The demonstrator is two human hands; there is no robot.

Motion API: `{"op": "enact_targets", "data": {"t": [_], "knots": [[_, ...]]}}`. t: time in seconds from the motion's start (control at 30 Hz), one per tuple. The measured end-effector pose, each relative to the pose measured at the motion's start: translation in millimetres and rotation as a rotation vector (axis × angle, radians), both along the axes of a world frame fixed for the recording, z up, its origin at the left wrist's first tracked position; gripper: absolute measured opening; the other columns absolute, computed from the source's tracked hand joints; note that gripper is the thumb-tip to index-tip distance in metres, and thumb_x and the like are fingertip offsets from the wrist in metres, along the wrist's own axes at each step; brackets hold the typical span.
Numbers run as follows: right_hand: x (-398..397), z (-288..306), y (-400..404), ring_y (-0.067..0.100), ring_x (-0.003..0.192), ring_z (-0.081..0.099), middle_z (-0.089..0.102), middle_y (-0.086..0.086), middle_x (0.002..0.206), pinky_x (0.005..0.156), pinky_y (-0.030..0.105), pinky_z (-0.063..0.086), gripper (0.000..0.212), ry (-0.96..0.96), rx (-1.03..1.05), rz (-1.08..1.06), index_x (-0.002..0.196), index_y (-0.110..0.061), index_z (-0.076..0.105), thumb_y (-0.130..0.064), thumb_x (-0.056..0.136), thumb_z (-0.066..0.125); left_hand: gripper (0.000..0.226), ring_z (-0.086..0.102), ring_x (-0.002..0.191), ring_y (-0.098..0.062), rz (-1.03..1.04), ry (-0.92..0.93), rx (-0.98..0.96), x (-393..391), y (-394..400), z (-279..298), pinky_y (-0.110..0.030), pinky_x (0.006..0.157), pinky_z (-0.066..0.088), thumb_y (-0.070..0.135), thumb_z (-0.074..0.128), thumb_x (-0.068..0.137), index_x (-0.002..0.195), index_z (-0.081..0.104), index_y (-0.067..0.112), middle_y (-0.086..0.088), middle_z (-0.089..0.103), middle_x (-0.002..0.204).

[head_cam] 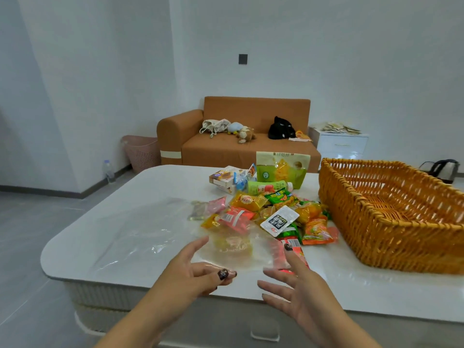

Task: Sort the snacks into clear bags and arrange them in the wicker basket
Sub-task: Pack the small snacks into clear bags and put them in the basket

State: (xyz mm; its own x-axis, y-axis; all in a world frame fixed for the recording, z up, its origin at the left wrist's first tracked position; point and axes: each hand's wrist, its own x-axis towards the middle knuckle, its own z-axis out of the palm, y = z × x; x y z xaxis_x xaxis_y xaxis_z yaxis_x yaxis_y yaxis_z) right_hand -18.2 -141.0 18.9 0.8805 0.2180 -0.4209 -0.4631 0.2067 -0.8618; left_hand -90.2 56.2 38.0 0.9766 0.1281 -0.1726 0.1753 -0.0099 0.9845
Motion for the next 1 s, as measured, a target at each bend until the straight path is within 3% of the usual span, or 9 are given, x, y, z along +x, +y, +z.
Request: {"op": "enact_targets", "data": {"t": [0.1,0.17,0.23,0.3,0.43,0.53,0.6,0.77,1.0], "knots": [[-4,4,-17,0.033,0.085,0.071,0.068,0.020,0.108,0.075,0.043,0.057,0.020,-0.024,0.113,-0.096,0.115,-0.008,0.056,-0.010,0.095,0.054,0.111,0.073,0.094,-0.017,-0.175,0.080,0.050,-5,-12,2,-0.023,0.085,0.052,0.006,0.079,0.078,0.154,-0.001,0.019,-0.011,0.076,0.094],[-3,5,-23,0.027,0.071,0.073,0.069,0.019,0.100,0.064,0.037,0.056,0.027,-0.028,0.066,-0.132,0.109,-0.007,0.058,0.009,0.091,0.046,0.133,0.072,0.093,-0.016,-0.241,0.161,0.050,-2,-15,1,-0.026,0.082,0.054,0.023,0.084,0.062,0.152,-0.014,0.019,-0.008,0.077,0.096],[-2,9,-26,0.023,0.060,0.071,0.069,0.020,0.098,0.052,0.031,0.056,0.037,-0.030,0.056,-0.120,0.112,-0.007,0.059,0.015,0.089,0.041,0.135,0.073,0.091,-0.022,-0.165,0.212,-0.011,-1,-19,-6,-0.032,0.076,0.058,0.023,0.085,0.062,0.153,-0.015,0.021,-0.006,0.075,0.104],[-2,13,-35,0.024,0.064,0.072,0.069,0.024,0.105,0.049,0.029,0.056,0.040,-0.049,0.093,-0.062,0.119,-0.006,0.057,0.015,0.088,0.042,0.120,0.075,0.082,-0.026,0.008,0.217,-0.152,3,-22,-11,-0.034,0.064,0.058,0.013,0.081,0.077,0.155,-0.010,0.020,-0.010,0.070,0.117],[-6,22,-59,0.030,0.089,0.072,0.072,0.016,0.106,0.065,0.036,0.057,0.040,-0.122,0.071,0.125,0.119,-0.009,0.059,0.012,0.087,0.050,0.116,0.073,0.090,-0.036,0.233,0.123,-0.397,15,-17,-13,-0.047,0.078,0.057,0.008,0.080,0.068,0.155,0.002,0.011,-0.024,0.065,0.120],[-14,26,-76,0.029,0.081,0.072,0.073,0.014,0.104,0.064,0.036,0.058,0.032,-0.125,-0.041,0.266,0.114,-0.006,0.064,0.004,0.086,0.057,0.067,0.074,0.089,-0.032,0.326,0.041,-0.356,16,-10,-11,-0.040,0.075,0.060,-0.003,0.064,0.088,0.145,0.030,0.007,-0.020,0.073,0.105],[-14,23,-85,0.030,0.079,0.071,0.073,0.016,0.101,0.060,0.033,0.058,0.027,-0.106,-0.119,0.202,0.112,-0.004,0.064,0.003,0.086,0.059,0.038,0.074,0.087,-0.028,0.310,0.008,-0.240,16,-10,-9,-0.033,0.070,0.062,-0.005,0.053,0.095,0.130,0.047,0.008,-0.013,0.076,0.097],[-11,15,-88,0.018,0.094,0.067,0.068,0.002,0.109,0.075,0.036,0.057,0.035,-0.296,-0.414,-0.077,0.119,-0.017,0.058,-0.013,0.086,0.069,0.023,0.074,0.088,-0.028,0.215,-0.017,-0.138,12,-18,-3,-0.033,0.072,0.062,-0.002,0.053,0.095,0.114,0.062,0.009,-0.012,0.076,0.094],[-17,25,-83,0.008,0.101,0.064,0.061,-0.008,0.121,0.093,0.041,0.052,0.054,-0.458,-0.290,-0.091,0.130,-0.028,0.050,-0.021,0.081,0.072,0.022,0.073,0.086,-0.028,-0.051,0.081,-0.062,5,-27,-2,-0.031,0.080,0.059,-0.006,0.057,0.091,0.109,0.066,0.002,-0.024,0.073,0.091]]}}
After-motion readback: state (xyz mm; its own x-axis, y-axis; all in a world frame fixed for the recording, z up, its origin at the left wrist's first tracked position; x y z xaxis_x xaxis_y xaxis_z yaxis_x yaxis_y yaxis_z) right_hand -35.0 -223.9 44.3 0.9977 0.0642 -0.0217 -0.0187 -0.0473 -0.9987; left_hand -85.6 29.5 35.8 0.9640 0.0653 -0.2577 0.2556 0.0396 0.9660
